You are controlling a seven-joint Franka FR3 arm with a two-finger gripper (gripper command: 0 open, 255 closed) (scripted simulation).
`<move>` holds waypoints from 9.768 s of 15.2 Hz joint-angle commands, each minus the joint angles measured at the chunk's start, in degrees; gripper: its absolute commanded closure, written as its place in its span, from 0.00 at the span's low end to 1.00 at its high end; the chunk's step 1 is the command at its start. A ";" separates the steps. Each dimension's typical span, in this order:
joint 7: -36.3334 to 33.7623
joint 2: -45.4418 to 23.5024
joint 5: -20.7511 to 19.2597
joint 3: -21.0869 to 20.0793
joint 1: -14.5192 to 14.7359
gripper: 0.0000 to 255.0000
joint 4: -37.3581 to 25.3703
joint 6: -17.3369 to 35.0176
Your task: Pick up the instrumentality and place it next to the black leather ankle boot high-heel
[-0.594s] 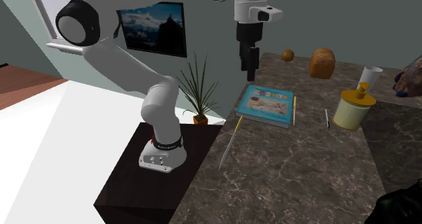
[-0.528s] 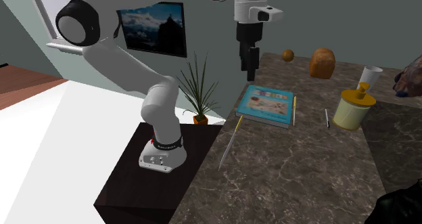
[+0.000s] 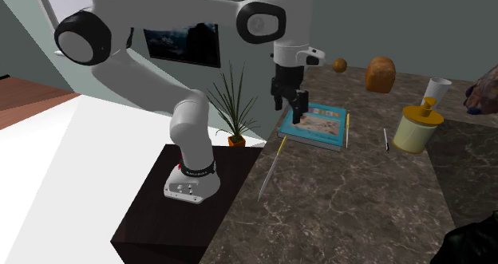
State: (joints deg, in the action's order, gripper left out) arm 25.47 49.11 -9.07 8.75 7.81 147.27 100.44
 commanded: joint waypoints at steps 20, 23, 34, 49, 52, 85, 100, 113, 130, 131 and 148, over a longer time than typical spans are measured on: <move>34.44 -6.98 -13.41 17.08 7.29 0.00 23.93 28.25; 34.44 -6.98 -13.40 17.07 7.29 0.00 23.93 28.25; 34.44 -6.97 -13.40 17.07 7.28 1.00 23.93 28.23; 34.87 0.57 -10.04 13.69 8.09 1.00 18.12 15.06; 34.95 1.71 -9.26 12.92 8.35 1.00 16.36 12.19; 35.94 2.08 -3.10 6.80 11.08 1.00 -8.58 -13.00; 37.49 -3.53 -2.12 6.60 12.06 1.00 -22.30 -20.97; 52.12 -30.15 -1.04 22.39 14.91 1.00 -43.54 -14.12; 69.22 -60.71 16.10 33.36 8.95 1.00 -67.40 -12.79; 69.11 -60.40 15.89 33.33 9.17 1.00 -66.27 -11.90; 68.40 -58.31 14.60 32.85 10.93 1.00 -50.83 1.93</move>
State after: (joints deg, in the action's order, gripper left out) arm 93.87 -9.25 5.55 41.62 18.69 95.63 101.57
